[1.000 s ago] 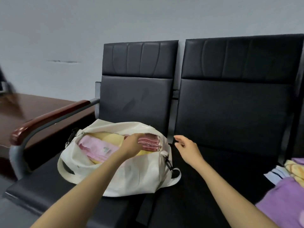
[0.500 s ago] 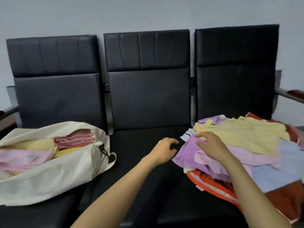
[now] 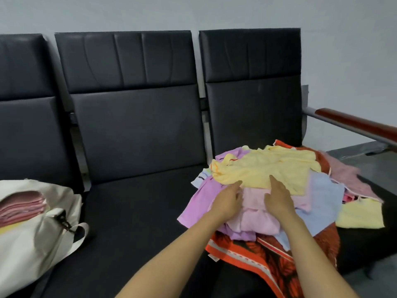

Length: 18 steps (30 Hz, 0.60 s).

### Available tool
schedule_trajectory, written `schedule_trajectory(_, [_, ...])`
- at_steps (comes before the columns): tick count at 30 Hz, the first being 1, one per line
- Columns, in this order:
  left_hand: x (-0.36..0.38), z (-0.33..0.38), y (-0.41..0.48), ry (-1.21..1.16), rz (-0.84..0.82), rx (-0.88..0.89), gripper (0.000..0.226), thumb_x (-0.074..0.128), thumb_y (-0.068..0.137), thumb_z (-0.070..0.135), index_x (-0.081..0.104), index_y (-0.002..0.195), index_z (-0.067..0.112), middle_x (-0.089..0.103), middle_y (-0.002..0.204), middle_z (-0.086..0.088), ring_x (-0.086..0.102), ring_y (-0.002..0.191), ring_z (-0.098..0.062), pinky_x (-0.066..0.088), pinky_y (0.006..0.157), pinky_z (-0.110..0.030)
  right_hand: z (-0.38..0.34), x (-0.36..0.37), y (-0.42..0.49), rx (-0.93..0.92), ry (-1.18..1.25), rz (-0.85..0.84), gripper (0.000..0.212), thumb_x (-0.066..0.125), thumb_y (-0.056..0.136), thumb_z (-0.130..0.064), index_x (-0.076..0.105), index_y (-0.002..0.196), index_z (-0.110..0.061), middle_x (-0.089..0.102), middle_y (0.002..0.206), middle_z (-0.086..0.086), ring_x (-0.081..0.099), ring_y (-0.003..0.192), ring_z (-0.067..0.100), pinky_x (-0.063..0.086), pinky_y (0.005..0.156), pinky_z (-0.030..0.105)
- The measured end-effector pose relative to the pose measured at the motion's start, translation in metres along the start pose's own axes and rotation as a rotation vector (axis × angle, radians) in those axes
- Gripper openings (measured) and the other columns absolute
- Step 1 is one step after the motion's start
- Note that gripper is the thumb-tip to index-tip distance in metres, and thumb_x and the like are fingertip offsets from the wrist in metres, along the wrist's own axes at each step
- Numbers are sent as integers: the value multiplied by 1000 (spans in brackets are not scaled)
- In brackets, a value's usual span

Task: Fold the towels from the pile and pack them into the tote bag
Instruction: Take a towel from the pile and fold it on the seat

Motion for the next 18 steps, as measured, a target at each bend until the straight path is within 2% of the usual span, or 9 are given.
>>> schedule_trajectory(3, [8, 5, 24, 55, 7, -52, 57, 36, 100, 22, 17, 153, 18, 58, 125, -13, 55, 111, -30, 44, 90, -37, 9, 2, 7, 49, -74, 43, 54, 46, 98, -19, 27, 148, -14, 37, 143, 18, 33, 129, 37, 33, 101, 39])
schedule_trajectory(5, [16, 3, 34, 134, -22, -87, 59, 39, 99, 26, 15, 152, 22, 59, 122, -12, 54, 110, -31, 41, 89, -39, 10, 1, 10, 88, -100, 81, 46, 47, 98, -25, 38, 140, -12, 41, 136, 18, 34, 127, 37, 34, 100, 39])
schedule_trajectory(7, [22, 5, 42, 213, -55, -98, 48, 41, 97, 29, 33, 144, 24, 59, 118, -11, 53, 111, -32, 36, 95, -42, 9, 1, 12, 105, -96, 99, 41, 47, 98, -27, 43, 136, -13, 44, 134, 17, 35, 126, 36, 33, 101, 39])
schedule_trajectory(9, [19, 8, 50, 250, 11, -92, 30, 46, 94, 28, 56, 121, 20, 60, 109, -8, 52, 109, -31, 33, 92, -41, 8, 0, 12, 110, -81, 117, 39, 46, 98, -27, 44, 135, -16, 44, 133, 17, 34, 126, 35, 32, 102, 39])
schedule_trajectory(10, [16, 11, 54, 261, 60, -93, 27, 46, 93, 26, 61, 115, 21, 56, 103, -6, 51, 108, -30, 32, 90, -40, 8, -1, 11, 112, -83, 128, 37, 45, 99, -26, 44, 135, -17, 44, 133, 17, 34, 125, 34, 31, 103, 38])
schedule_trajectory(12, [5, 17, 57, 309, 155, -82, 33, 42, 95, 17, 65, 117, 22, 41, 98, -3, 43, 109, -30, 26, 92, -39, 3, -2, 9, 114, -94, 150, 36, 45, 98, -25, 45, 134, -20, 43, 133, 15, 33, 125, 34, 29, 104, 38])
schedule_trajectory(14, [-3, 22, 57, 313, 210, -51, 35, 39, 98, 15, 64, 121, 23, 36, 101, -2, 37, 111, -28, 22, 93, -38, -2, -3, 7, 120, -95, 170, 39, 46, 98, -25, 43, 136, -23, 40, 136, 14, 30, 127, 33, 27, 106, 38])
schedule_trajectory(16, [-12, 20, 53, 225, 243, -15, 28, 44, 98, 20, 66, 115, 22, 46, 108, -2, 37, 112, -24, 22, 91, -37, -10, -6, 4, 108, -68, 197, 45, 48, 96, -24, 38, 140, -26, 37, 140, 12, 28, 130, 32, 25, 107, 39])
schedule_trajectory(18, [-27, 14, 38, 84, 283, 28, 20, 49, 96, 19, 66, 104, 14, 58, 108, -1, 45, 109, -23, 27, 85, -34, -19, -8, 1, 70, -60, 225, 48, 49, 95, -24, 36, 142, -28, 35, 143, 11, 26, 132, 31, 24, 107, 40])
Point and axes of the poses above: each hand's wrist, its own y-axis towards the middle knuckle, its own x-axis out of the palm, z = x × y, the point moved 6 cm from there along y, towards the middle knuckle
